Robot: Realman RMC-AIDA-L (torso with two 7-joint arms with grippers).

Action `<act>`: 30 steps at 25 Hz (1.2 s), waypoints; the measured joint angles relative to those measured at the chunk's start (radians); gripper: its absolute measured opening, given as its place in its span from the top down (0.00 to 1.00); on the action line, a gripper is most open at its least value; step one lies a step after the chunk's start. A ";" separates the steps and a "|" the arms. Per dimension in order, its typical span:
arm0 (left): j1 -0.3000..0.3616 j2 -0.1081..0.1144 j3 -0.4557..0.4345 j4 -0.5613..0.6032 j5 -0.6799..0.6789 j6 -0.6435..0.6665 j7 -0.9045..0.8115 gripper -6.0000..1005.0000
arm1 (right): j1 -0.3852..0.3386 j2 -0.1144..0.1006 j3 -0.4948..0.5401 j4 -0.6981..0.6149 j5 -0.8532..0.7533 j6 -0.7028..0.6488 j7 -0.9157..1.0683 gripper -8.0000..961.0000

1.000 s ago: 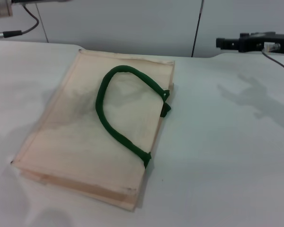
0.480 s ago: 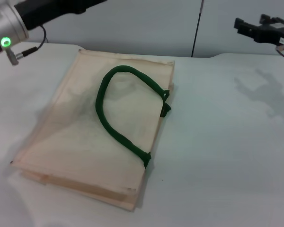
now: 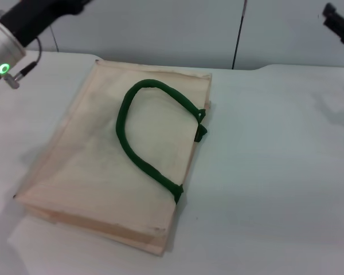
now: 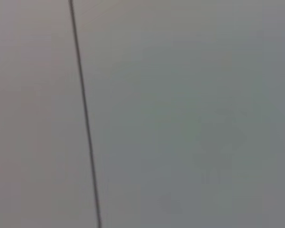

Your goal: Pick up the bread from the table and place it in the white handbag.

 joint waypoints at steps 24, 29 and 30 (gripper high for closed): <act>0.124 0.002 0.004 0.381 -0.358 -0.148 0.355 0.19 | -0.062 0.002 0.014 0.144 0.269 0.141 -0.183 0.07; 0.124 -0.001 0.003 0.379 -0.364 -0.149 0.375 0.19 | -0.065 0.001 0.015 0.145 0.270 0.145 -0.183 0.07; 0.123 -0.001 0.004 0.379 -0.362 -0.149 0.377 0.19 | -0.065 0.001 0.015 0.145 0.270 0.145 -0.183 0.07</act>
